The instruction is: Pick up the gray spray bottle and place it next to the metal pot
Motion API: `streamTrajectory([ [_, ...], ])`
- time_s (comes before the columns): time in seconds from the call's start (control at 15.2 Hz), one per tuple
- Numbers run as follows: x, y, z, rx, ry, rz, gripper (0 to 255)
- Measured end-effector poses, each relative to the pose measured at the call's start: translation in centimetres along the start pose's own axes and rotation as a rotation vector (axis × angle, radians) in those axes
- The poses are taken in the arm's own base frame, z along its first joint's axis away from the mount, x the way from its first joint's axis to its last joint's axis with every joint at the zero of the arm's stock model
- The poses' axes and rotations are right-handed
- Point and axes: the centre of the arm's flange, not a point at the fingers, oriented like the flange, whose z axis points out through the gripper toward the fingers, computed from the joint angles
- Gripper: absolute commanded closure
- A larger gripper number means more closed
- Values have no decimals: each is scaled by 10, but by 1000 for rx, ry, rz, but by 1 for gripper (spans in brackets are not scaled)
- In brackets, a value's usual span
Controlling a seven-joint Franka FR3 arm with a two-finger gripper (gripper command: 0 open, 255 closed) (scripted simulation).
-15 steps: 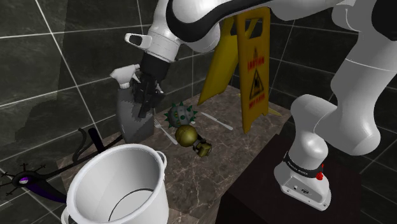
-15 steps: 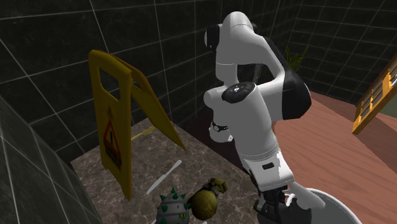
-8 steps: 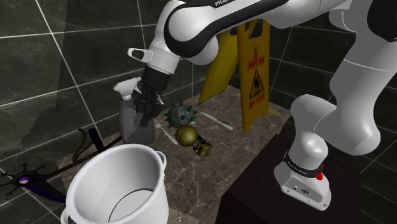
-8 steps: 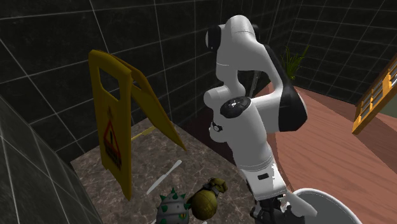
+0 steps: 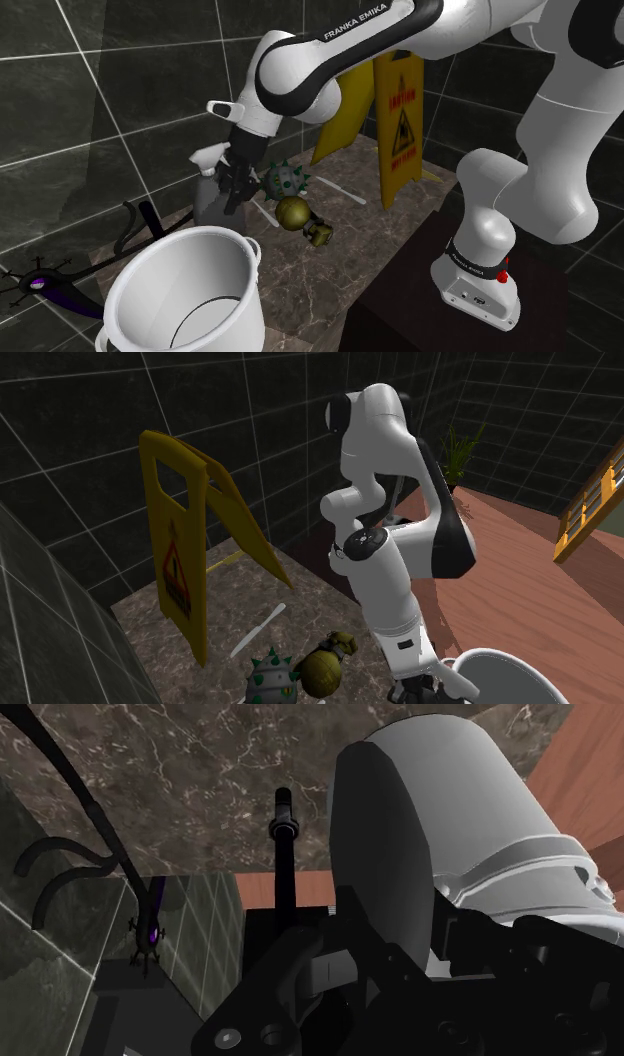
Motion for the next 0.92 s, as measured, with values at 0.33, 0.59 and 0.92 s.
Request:
streamTrajectory([
  [0.33, -14, -1, 24, 2, -1, -1, 255],
  [0.59, -24, 0, 42, 3, -2, -1, 255],
  [0.92, -39, -1, 64, 4, -2, -2, 255],
])
